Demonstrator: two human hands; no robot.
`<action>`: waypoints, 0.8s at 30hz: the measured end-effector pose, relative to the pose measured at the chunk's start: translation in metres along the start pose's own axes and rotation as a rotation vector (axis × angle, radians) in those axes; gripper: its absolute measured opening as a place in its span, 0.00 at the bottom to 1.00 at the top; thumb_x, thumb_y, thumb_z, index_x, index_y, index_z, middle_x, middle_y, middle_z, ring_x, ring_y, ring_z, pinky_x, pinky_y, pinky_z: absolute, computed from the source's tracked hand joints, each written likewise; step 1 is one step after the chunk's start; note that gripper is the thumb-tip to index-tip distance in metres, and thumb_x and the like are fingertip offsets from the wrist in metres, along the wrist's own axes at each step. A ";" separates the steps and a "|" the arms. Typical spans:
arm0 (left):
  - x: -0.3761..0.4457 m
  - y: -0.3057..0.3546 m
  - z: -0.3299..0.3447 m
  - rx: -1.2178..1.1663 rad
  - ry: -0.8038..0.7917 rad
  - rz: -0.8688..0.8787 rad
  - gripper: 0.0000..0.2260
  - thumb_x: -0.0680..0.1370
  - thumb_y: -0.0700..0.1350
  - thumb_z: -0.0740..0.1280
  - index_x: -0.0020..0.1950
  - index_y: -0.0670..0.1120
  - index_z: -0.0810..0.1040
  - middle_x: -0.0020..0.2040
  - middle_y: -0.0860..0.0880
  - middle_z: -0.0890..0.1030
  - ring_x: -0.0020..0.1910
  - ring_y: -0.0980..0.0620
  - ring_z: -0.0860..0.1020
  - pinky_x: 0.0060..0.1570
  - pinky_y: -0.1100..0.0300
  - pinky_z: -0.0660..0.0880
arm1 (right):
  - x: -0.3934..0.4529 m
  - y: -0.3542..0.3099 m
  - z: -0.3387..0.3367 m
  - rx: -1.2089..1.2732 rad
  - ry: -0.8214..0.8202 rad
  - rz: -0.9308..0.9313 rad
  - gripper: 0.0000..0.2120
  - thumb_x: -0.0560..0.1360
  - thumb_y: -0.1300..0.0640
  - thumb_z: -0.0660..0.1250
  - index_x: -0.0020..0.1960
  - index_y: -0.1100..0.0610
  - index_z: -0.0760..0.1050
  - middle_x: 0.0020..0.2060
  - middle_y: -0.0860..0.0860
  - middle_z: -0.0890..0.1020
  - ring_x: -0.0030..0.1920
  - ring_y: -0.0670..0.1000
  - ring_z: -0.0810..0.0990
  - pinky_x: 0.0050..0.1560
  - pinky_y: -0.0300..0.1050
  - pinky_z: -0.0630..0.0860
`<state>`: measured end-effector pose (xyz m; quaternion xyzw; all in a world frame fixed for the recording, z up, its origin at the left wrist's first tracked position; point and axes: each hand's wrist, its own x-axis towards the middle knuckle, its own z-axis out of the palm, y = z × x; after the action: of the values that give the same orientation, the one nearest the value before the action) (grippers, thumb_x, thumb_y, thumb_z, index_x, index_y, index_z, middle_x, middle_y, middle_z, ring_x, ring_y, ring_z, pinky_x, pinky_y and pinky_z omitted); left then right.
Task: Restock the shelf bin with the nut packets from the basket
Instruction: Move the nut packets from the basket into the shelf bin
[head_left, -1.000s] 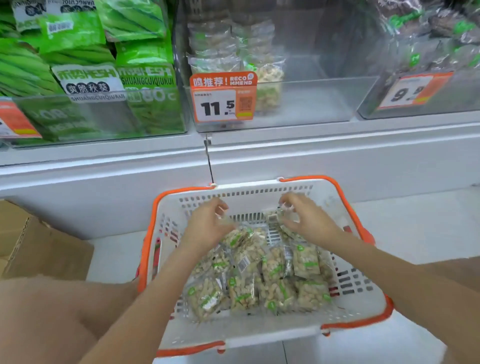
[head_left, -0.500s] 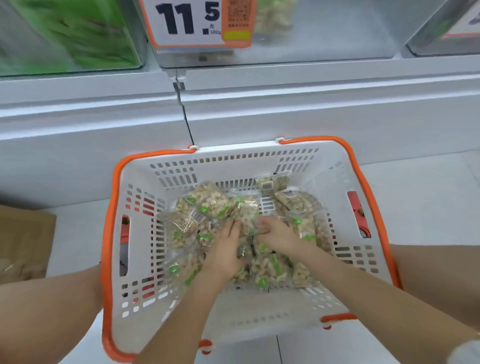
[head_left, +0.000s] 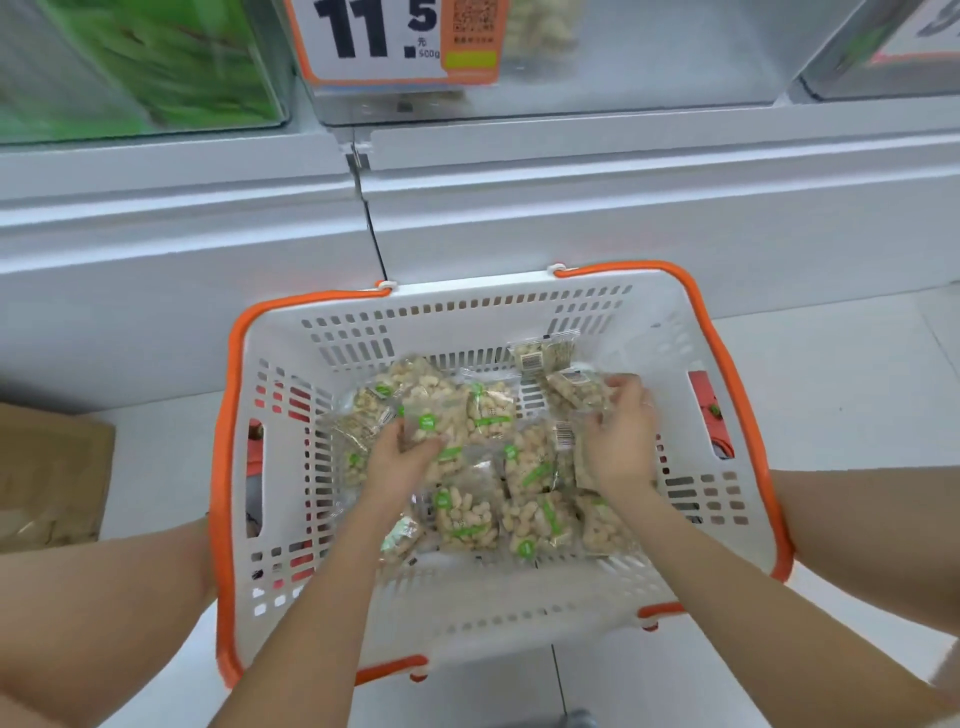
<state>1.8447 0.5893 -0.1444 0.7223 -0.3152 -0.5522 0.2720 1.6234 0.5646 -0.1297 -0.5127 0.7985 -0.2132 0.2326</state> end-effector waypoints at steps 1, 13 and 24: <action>-0.004 0.001 -0.005 -0.038 -0.017 -0.018 0.29 0.76 0.46 0.69 0.74 0.43 0.62 0.67 0.52 0.69 0.63 0.47 0.73 0.61 0.53 0.71 | 0.005 0.012 -0.007 -0.044 0.011 0.082 0.18 0.75 0.62 0.68 0.62 0.60 0.67 0.53 0.57 0.75 0.45 0.55 0.76 0.40 0.46 0.71; -0.053 -0.005 -0.009 0.067 -0.314 -0.067 0.32 0.79 0.52 0.63 0.78 0.46 0.52 0.77 0.49 0.57 0.74 0.48 0.60 0.70 0.50 0.60 | -0.005 0.049 0.004 -0.210 -0.351 0.282 0.31 0.74 0.51 0.70 0.68 0.64 0.61 0.59 0.60 0.76 0.55 0.57 0.76 0.52 0.50 0.76; -0.040 -0.011 -0.008 -0.048 -0.244 -0.153 0.34 0.77 0.50 0.67 0.77 0.46 0.53 0.77 0.47 0.58 0.73 0.45 0.62 0.69 0.49 0.62 | -0.008 0.042 0.007 -0.126 -0.442 0.476 0.38 0.64 0.43 0.77 0.65 0.62 0.69 0.59 0.57 0.77 0.65 0.61 0.72 0.63 0.55 0.71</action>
<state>1.8463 0.6273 -0.1255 0.6652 -0.2767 -0.6623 0.2058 1.6002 0.5875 -0.1590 -0.3589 0.8378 0.0135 0.4112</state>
